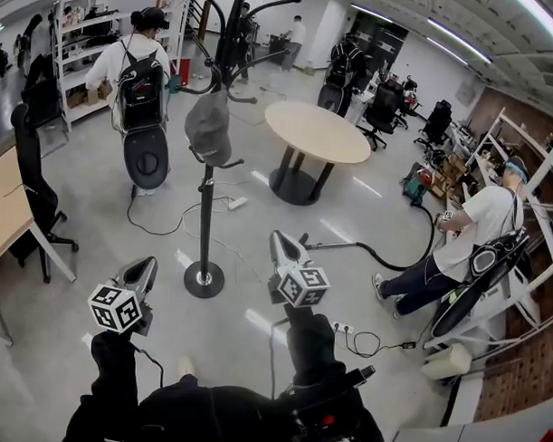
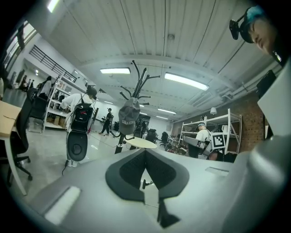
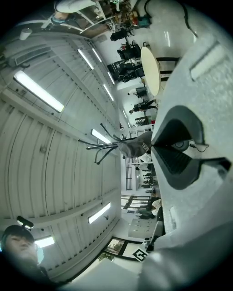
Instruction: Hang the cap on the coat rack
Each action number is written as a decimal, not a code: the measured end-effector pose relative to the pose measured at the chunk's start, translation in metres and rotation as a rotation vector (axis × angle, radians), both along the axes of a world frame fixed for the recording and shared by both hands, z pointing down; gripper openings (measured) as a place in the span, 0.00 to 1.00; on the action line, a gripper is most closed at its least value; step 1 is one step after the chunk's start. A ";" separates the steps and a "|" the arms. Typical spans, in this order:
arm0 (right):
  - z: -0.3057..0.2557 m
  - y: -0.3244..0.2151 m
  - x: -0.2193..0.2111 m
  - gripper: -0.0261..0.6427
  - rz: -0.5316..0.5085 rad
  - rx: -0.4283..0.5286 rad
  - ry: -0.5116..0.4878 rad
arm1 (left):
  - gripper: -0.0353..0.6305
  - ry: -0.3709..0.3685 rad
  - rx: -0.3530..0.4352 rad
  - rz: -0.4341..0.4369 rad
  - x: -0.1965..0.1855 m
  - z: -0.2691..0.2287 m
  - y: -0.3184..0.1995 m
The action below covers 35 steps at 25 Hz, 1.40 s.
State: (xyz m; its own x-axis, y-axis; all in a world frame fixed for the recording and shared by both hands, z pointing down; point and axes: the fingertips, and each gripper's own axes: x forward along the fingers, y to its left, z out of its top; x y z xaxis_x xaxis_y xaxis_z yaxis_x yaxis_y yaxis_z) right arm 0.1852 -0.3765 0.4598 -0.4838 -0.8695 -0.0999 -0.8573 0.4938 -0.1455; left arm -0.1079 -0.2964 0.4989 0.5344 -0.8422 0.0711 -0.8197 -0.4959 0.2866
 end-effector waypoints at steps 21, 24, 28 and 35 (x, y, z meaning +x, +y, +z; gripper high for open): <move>0.022 0.108 -0.016 0.04 -0.075 -0.034 -0.003 | 0.05 -0.023 -0.005 0.035 0.048 -0.006 0.042; 0.029 0.124 -0.024 0.04 -0.091 -0.046 0.014 | 0.05 -0.026 0.002 0.033 0.048 -0.005 0.049; 0.029 0.147 -0.031 0.04 -0.110 -0.051 0.018 | 0.05 -0.027 -0.006 0.036 0.048 -0.006 0.066; 0.027 0.176 -0.033 0.04 -0.123 -0.043 0.011 | 0.05 -0.028 0.002 0.045 0.052 -0.004 0.089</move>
